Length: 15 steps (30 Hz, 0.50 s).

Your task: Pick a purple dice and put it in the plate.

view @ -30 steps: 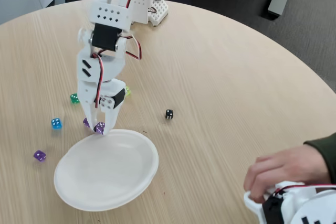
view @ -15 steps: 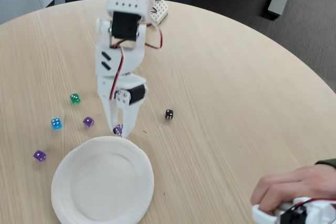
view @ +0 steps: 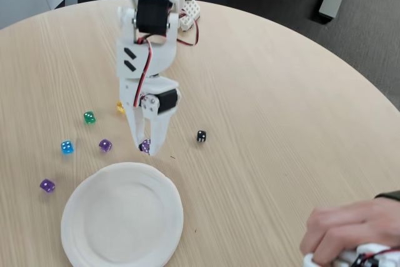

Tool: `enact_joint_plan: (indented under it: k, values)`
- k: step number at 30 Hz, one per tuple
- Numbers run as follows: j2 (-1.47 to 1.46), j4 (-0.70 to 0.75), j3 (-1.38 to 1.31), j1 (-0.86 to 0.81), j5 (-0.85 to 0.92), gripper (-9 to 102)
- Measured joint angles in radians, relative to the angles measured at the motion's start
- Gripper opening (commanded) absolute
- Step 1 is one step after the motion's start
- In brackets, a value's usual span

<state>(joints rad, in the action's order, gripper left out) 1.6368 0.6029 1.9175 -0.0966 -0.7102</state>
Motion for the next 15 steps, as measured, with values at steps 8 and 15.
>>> enact_joint_plan:
  k: [8, 15]
  values:
    - [0.003, 0.003, 0.0, 0.186, -0.072, 0]
    - [0.003, 0.003, 0.0, 0.179, 0.081, 0]
